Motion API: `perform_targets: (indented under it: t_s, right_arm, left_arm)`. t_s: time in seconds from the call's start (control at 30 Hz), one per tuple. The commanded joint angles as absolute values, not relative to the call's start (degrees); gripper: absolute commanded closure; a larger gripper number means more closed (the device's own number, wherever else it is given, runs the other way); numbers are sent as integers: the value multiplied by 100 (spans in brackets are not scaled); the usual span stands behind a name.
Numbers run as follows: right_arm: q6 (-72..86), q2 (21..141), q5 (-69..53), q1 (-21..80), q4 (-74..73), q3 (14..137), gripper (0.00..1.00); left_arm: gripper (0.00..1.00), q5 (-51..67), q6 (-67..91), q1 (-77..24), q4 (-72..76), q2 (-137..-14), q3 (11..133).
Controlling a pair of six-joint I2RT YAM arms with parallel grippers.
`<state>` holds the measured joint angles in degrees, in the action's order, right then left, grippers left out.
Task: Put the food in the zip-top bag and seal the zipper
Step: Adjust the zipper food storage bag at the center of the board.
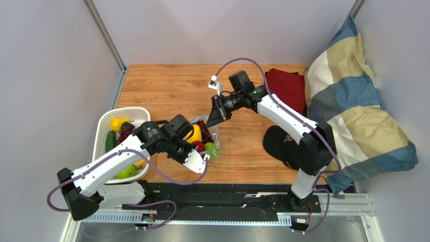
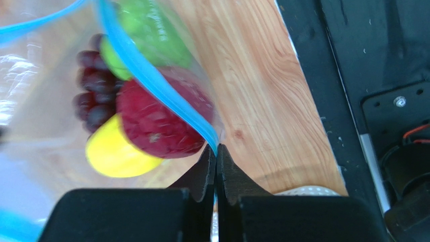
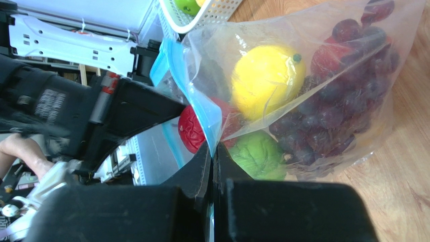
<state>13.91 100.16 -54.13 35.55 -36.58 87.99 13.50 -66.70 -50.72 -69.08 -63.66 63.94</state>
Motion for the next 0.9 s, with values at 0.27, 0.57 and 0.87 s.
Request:
perform_targets:
  t_s: [0.27, 0.57, 0.87]
  right_arm:
    - [-263, 10397, -5230, 3779, -5096, 10775, 100]
    - [-976, 10459, -4746, 4008, -5212, 10476, 99]
    - [-949, 10943, -4746, 4008, -5546, 11567, 39]
  left_arm:
    - [100, 1740, -4984, -5115, -6601, -6513, 8122]
    - [100, 2330, -3860, -5107, -6267, -6205, 7234]
    - [100, 2391, -2901, -4528, -5599, -6390, 7147]
